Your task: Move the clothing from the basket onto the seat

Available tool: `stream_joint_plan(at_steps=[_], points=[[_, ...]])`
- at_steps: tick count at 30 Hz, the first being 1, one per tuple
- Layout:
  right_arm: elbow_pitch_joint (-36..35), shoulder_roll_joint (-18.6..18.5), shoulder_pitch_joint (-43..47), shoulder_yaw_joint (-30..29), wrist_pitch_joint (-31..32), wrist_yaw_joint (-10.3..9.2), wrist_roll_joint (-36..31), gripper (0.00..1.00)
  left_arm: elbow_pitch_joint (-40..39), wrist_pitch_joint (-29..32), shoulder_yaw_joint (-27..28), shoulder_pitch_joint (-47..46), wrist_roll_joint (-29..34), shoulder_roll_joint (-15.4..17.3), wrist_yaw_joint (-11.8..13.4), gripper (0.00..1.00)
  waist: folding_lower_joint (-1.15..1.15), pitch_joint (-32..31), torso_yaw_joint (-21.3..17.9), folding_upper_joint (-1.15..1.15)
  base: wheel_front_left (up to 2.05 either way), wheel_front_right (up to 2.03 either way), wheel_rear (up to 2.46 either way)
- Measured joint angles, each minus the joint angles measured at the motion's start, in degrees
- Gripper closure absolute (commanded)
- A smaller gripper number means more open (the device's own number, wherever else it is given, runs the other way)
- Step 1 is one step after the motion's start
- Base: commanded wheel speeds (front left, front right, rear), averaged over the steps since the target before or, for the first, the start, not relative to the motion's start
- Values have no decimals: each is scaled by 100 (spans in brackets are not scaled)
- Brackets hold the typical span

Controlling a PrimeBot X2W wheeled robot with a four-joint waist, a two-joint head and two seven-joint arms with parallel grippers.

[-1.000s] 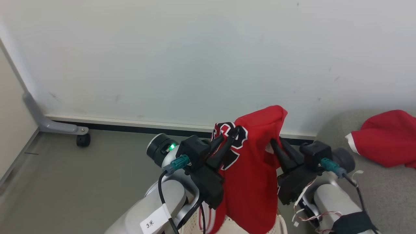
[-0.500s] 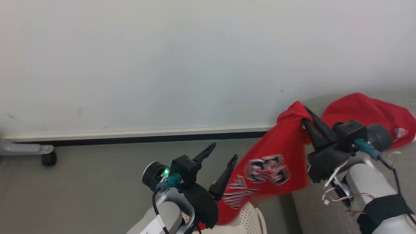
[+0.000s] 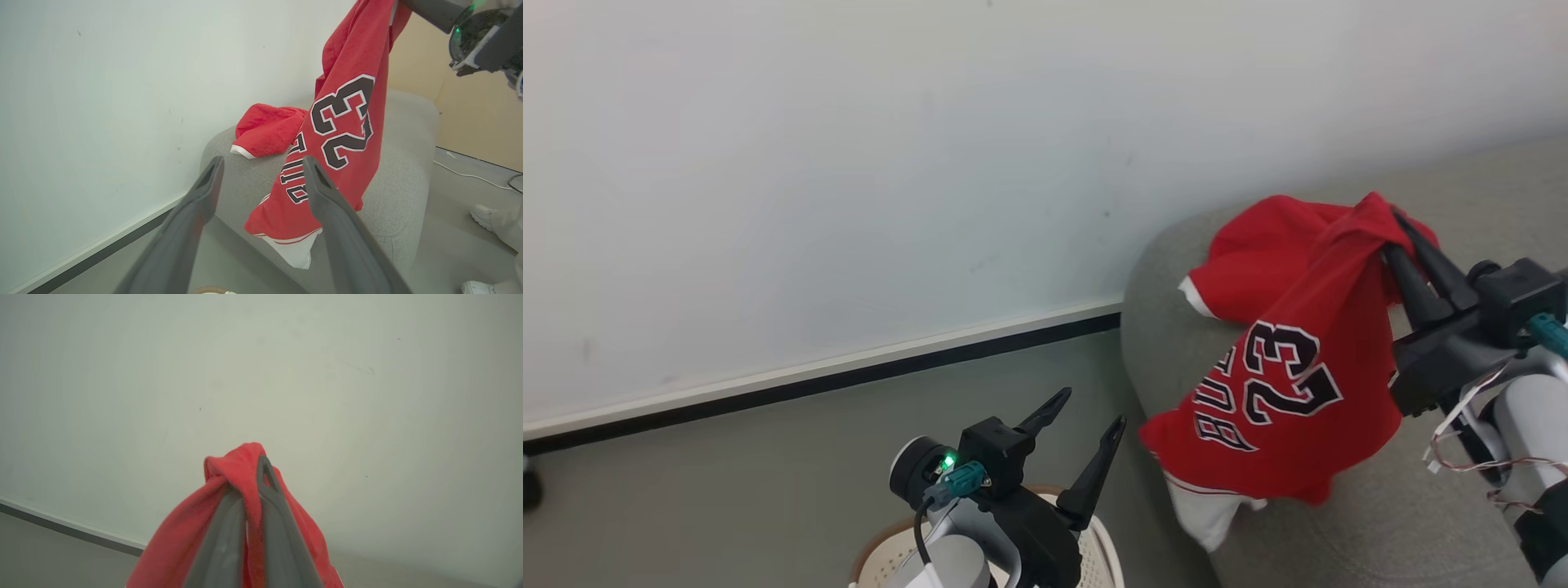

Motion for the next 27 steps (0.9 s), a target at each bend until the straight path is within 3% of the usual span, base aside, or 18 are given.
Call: stream_joint_plan(at_steps=[6, 13, 19, 27], points=[[-221, -250, -2, -240, 187, 0, 79, 100, -78, 0, -62, -9, 3, -38, 2, 0, 0, 107, -348, 0, 0, 0, 0], [-311, -448, -282, -301, 538, 0, 152, 100, -269, 0, -118, -44, 35, -48, 34, 0, 0, 415, -374, 0, 0, 0, 0], [-424, -669, -1140, -472, 860, 1, 334, 100, -494, 0, -112, -229, 163, -47, 156, 0, 1, 773, -257, 0, 0, 0, 0], [18, -1243, -2705, -900, 1328, 1, 303, 100, -845, 0, -77, -527, 456, -4, 259, 0, 1, 1363, -22, 0, 0, 0, 0]])
